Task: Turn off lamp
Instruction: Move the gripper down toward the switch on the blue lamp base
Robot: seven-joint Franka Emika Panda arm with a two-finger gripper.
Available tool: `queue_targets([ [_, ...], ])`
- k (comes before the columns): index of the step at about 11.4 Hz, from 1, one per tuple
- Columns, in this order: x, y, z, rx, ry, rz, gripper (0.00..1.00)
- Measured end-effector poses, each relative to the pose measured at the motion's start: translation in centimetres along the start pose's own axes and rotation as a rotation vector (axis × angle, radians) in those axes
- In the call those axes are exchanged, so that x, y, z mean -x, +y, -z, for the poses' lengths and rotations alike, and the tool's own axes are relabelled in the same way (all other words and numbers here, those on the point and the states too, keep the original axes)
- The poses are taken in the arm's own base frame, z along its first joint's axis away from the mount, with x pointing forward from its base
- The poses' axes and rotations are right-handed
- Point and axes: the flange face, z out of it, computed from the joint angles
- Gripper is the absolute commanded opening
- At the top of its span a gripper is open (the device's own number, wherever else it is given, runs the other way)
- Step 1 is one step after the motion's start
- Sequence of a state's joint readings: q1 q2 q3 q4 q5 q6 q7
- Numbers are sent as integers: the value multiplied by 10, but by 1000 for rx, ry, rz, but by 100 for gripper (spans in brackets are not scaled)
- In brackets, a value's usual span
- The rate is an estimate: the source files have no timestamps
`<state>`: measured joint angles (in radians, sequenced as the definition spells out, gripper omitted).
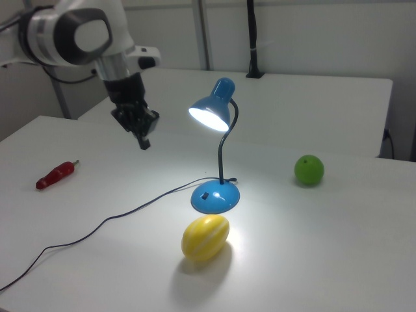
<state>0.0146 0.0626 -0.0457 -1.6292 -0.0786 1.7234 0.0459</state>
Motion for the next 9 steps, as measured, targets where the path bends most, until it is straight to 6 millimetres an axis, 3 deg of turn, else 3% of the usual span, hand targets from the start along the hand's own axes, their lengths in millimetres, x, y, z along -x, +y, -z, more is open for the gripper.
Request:
queue_targets([
  [4,-38,13,-83,0,71,-47,0],
  [9,-40,13,-164,-17,179,-125,0],
])
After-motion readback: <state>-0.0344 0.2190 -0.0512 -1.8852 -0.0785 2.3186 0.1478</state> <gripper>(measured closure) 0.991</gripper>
